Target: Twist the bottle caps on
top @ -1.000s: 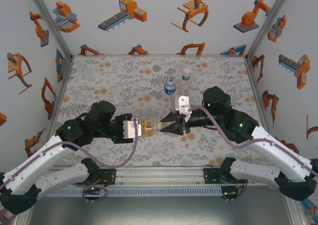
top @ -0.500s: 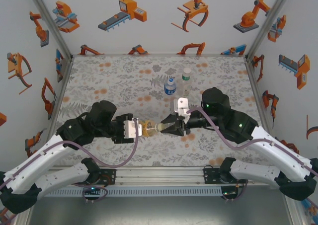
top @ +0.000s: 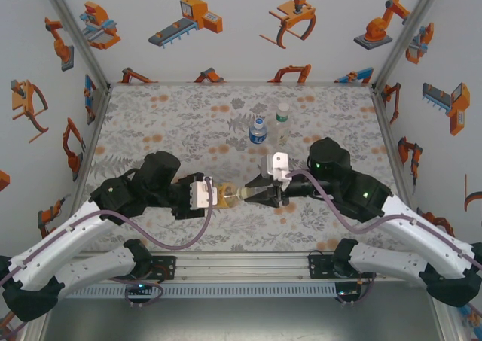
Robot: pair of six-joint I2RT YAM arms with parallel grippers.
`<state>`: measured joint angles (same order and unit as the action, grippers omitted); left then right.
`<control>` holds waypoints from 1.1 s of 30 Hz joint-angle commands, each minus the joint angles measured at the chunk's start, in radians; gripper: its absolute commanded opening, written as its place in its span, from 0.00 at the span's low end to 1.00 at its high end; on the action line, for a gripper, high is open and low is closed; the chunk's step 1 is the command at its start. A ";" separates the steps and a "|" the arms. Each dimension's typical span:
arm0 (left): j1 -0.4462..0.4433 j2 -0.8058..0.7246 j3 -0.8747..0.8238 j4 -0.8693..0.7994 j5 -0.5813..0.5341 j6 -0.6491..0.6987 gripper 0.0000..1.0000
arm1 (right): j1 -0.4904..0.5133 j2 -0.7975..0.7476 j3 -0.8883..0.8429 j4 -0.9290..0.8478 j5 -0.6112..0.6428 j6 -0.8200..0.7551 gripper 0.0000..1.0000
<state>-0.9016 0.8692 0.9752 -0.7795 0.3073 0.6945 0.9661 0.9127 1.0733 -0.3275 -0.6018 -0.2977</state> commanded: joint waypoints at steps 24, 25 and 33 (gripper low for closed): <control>0.000 0.070 0.054 0.048 0.188 -0.070 0.00 | 0.052 0.026 0.043 -0.065 0.117 0.025 0.00; 0.000 0.067 0.050 0.056 0.179 -0.071 0.00 | 0.051 0.031 0.049 -0.072 0.127 0.069 0.00; -0.002 0.059 0.020 0.113 0.109 -0.052 0.00 | 0.052 0.029 0.002 0.053 0.277 0.651 0.00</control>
<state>-0.8951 0.9371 0.9890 -0.8040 0.3813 0.6357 1.0058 0.9272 1.1019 -0.3717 -0.4191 0.0383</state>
